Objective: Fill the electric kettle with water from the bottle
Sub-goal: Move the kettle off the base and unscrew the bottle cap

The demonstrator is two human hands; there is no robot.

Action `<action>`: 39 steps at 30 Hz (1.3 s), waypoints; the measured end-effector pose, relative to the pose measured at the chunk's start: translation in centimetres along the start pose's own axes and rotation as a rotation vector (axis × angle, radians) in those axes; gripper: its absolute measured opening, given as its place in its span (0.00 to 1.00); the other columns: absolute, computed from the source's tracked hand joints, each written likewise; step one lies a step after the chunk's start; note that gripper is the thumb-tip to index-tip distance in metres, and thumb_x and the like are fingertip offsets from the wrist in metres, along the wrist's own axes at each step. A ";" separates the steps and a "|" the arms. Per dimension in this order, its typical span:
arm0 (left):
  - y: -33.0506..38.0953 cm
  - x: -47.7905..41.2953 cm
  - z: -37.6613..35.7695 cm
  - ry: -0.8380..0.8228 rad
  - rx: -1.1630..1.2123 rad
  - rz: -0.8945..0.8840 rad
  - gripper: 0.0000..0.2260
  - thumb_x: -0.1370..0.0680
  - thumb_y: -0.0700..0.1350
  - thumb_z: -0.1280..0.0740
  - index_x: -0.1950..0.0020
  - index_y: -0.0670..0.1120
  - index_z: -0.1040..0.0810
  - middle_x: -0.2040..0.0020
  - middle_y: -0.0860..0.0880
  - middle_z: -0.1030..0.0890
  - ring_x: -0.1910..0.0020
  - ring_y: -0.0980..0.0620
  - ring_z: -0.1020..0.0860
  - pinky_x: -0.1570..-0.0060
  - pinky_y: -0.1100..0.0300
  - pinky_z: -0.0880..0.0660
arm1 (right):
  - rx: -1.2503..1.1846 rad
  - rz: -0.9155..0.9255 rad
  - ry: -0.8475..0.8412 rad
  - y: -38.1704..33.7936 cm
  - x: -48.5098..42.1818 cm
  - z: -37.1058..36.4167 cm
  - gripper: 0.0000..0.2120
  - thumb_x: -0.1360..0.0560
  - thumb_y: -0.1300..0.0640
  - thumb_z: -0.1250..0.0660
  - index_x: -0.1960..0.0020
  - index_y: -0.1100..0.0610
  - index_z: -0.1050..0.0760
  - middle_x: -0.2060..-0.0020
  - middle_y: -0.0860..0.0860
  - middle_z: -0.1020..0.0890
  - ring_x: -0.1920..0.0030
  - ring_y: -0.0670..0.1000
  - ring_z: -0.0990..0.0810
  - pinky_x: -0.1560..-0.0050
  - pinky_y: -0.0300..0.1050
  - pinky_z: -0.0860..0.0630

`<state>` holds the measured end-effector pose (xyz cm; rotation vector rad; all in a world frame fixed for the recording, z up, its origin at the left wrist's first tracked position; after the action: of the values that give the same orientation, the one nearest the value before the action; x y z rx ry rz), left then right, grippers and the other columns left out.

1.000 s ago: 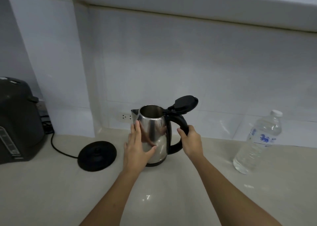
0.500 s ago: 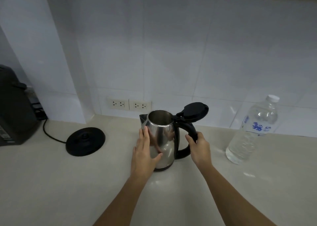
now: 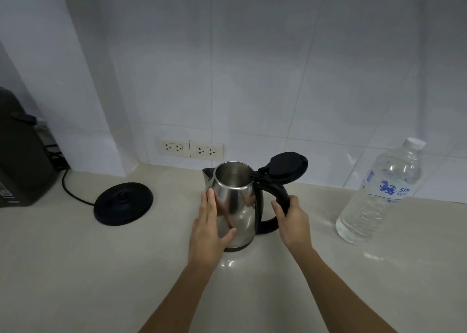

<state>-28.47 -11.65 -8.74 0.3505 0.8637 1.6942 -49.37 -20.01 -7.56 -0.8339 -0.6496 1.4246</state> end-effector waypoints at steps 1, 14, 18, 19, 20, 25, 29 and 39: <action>-0.1 -0.1 0.0 -0.006 -0.006 0.002 0.49 0.26 0.53 0.29 0.29 0.60 0.71 0.24 0.60 0.64 0.24 0.51 0.40 0.30 0.48 0.35 | 0.021 0.008 -0.005 -0.1 -0.1 0.1 0.13 0.21 0.49 0.37 0.46 0.59 0.30 0.60 0.54 0.22 0.58 0.57 0.22 0.56 0.51 0.25; -0.7 -1.0 0.2 -0.092 -0.040 -0.052 0.49 0.26 0.48 0.28 0.23 0.53 0.66 0.21 0.56 0.60 0.27 0.48 0.34 0.31 0.47 0.34 | 0.065 -0.044 -0.010 -0.6 0.7 0.3 0.13 0.22 0.49 0.36 0.46 0.59 0.29 0.58 0.57 0.21 0.57 0.58 0.22 0.56 0.50 0.25; -0.6 -1.2 0.4 -0.128 -0.055 -0.114 0.49 0.26 0.47 0.28 0.23 0.52 0.67 0.22 0.56 0.62 0.26 0.48 0.36 0.31 0.51 0.34 | 0.066 -0.096 -0.025 -1.0 1.0 0.1 0.13 0.21 0.50 0.38 0.44 0.58 0.30 0.55 0.56 0.21 0.54 0.58 0.22 0.54 0.50 0.24; -0.6 -1.3 0.4 -0.149 -0.065 -0.117 0.49 0.26 0.47 0.29 0.23 0.51 0.67 0.21 0.55 0.62 0.25 0.48 0.36 0.31 0.51 0.34 | 0.077 -0.107 -0.030 -1.1 1.1 0.1 0.13 0.21 0.51 0.38 0.43 0.59 0.30 0.55 0.56 0.22 0.53 0.59 0.21 0.52 0.51 0.24; -0.6 -1.4 0.5 -0.169 -0.080 -0.117 0.49 0.25 0.47 0.29 0.22 0.50 0.67 0.21 0.54 0.62 0.26 0.47 0.36 0.30 0.49 0.35 | 0.095 -0.119 -0.036 -1.1 1.3 0.1 0.13 0.21 0.51 0.38 0.42 0.59 0.31 0.54 0.57 0.22 0.52 0.60 0.21 0.51 0.52 0.23; 0.5 -1.1 1.4 -0.146 -0.172 -0.197 0.40 0.21 0.48 0.37 0.22 0.46 0.65 0.21 0.51 0.62 0.21 0.52 0.54 0.24 0.49 0.50 | 0.276 -0.172 -0.127 -1.8 1.5 0.0 0.17 0.21 0.54 0.39 0.37 0.63 0.33 0.46 0.62 0.22 0.48 0.61 0.23 0.52 0.48 0.29; 2.7 0.0 2.2 -0.062 -0.160 -0.293 0.36 0.19 0.45 0.40 0.22 0.44 0.63 0.20 0.49 0.59 0.21 0.54 0.56 0.25 0.56 0.57 | 0.455 -0.098 -0.223 -2.8 1.5 1.0 0.16 0.21 0.57 0.41 0.36 0.62 0.33 0.42 0.61 0.23 0.50 0.59 0.26 0.52 0.47 0.31; 10.9 5.4 -1.1 0.078 -0.237 -0.650 0.29 0.26 0.42 0.42 0.25 0.38 0.41 0.26 0.42 0.33 0.27 0.46 0.33 0.30 0.47 0.34 | 0.659 0.156 0.057 -6.2 1.0 10.1 0.18 0.22 0.64 0.44 0.33 0.57 0.28 0.36 0.54 0.24 0.42 0.58 0.22 0.47 0.50 0.24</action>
<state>-38.59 -7.99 -3.00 -0.1529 0.7188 1.1846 -53.92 -17.72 3.20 -0.4014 -0.0470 1.6132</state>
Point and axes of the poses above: each hand's wrist, its own x-axis away from the middle knuckle, its own z-axis out of the back of the hand, y = z × x, the point moved 9 cm from there along -x, towards the middle knuckle
